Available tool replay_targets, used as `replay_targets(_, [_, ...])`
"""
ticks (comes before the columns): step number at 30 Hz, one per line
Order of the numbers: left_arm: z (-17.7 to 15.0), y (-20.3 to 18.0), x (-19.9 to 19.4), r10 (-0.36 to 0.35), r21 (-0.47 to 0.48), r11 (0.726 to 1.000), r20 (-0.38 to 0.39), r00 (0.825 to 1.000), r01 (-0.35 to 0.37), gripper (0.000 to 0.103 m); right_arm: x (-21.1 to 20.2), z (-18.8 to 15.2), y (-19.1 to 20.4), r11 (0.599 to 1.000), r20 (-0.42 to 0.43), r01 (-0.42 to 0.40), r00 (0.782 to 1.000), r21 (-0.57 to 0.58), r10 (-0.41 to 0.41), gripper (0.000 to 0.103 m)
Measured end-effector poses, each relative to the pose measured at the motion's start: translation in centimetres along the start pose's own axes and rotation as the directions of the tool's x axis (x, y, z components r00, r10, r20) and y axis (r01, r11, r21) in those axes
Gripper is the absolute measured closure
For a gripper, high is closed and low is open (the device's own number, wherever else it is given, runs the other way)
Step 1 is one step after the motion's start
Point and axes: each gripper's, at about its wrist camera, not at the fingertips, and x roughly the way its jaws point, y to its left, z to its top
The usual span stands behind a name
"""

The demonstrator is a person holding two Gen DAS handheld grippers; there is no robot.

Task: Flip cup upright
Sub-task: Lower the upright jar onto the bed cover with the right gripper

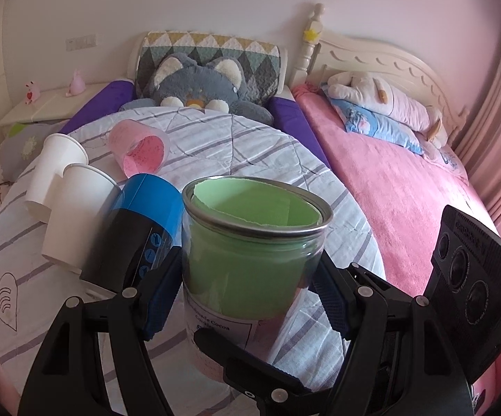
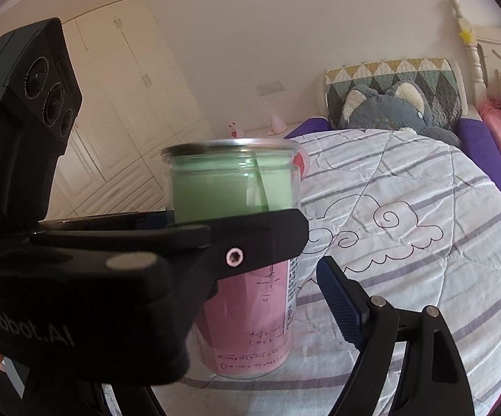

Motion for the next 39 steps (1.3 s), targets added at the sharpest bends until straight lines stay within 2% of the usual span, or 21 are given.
replay_targets(3, [-0.1, 0.3, -0.2, -0.021, -0.003, 1.000, 0.003, 1.000, 0.021, 0.029, 0.1, 0.2, 0.3, 0.998, 0.004, 0.026, 1.000, -0.049, -0.026, 0.020])
replay_targets(5, [-0.1, 0.4, -0.6, -0.024, -0.003, 1.000, 0.019, 1.000, 0.024, 0.030, 0.3, 0.3, 0.6, 0.994, 0.006, 0.070, 0.998, -0.087, -0.070, 0.020])
replay_targets(12, [0.0, 1.1, -0.9, -0.062, -0.024, 0.998, 0.023, 0.998, 0.063, 0.027, 0.3, 0.4, 1.4, 0.974, 0.033, 0.106, 0.994, -0.202, -0.102, 0.020])
replay_targets(19, [-0.1, 1.6, -1.7, -0.082, -0.028, 0.996, 0.037, 0.996, 0.083, 0.026, -0.3, 0.7, 3.0, 0.939, 0.084, 0.152, 0.988, -0.308, -0.132, 0.026])
replay_targets(21, [-0.2, 1.6, -1.7, -0.080, -0.023, 0.996, 0.036, 0.996, 0.081, 0.022, -0.3, 0.5, 3.4, 0.927, 0.094, 0.175, 0.984, -0.332, -0.152, 0.027])
replay_targets(26, [-0.9, 1.7, -1.7, -0.098, -0.012, 0.995, 0.034, 0.995, 0.098, 0.021, -0.6, 0.0, 3.9, 0.902, 0.141, 0.204, 0.977, -0.380, -0.162, 0.027])
replay_targets(31, [-1.6, 1.8, -2.0, -0.087, -0.002, 0.996, 0.039, 0.995, 0.087, 0.016, -0.2, -0.3, 4.2, 0.890, 0.129, 0.215, 0.976, -0.402, -0.177, 0.027])
replay_targets(39, [-2.7, 1.4, -2.5, -0.091, 0.020, 0.996, 0.026, 0.996, 0.090, 0.010, -0.9, -0.7, 4.5, 0.895, 0.100, 0.219, 0.976, -0.388, -0.195, 0.027])
